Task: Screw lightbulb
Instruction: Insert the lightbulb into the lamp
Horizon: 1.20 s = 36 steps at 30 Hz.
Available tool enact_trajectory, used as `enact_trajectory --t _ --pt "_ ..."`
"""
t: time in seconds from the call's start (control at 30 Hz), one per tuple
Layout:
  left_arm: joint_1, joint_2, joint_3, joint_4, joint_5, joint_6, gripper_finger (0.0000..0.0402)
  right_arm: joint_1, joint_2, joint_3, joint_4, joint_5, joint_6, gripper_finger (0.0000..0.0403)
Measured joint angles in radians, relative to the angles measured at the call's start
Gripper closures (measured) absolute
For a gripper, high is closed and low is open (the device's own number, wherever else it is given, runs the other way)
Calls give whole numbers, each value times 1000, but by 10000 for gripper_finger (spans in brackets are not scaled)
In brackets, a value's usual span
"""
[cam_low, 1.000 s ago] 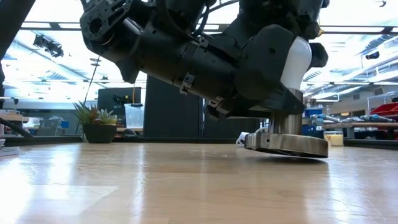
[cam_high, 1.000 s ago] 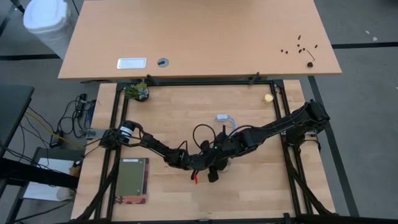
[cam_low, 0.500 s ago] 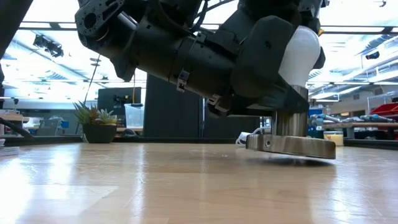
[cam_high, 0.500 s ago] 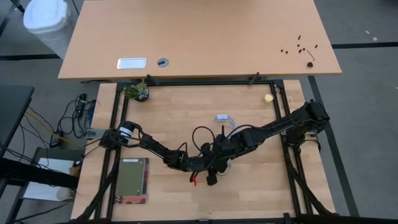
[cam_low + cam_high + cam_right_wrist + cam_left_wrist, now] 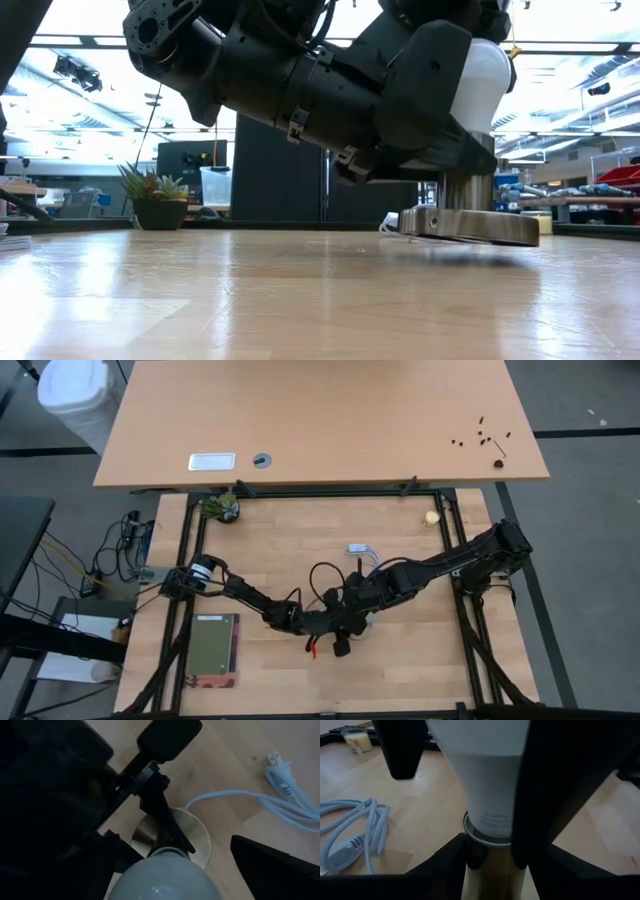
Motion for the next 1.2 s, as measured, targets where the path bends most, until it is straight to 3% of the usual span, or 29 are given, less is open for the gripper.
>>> enact_trajectory --t 0.8,1.2 --pt "1 2 0 -15 1 -1 213 -31 -1 113 -112 -41 -162 9" --pt "1 5 -2 -19 3 -1 213 -43 -95 115 -104 1 -211 10"
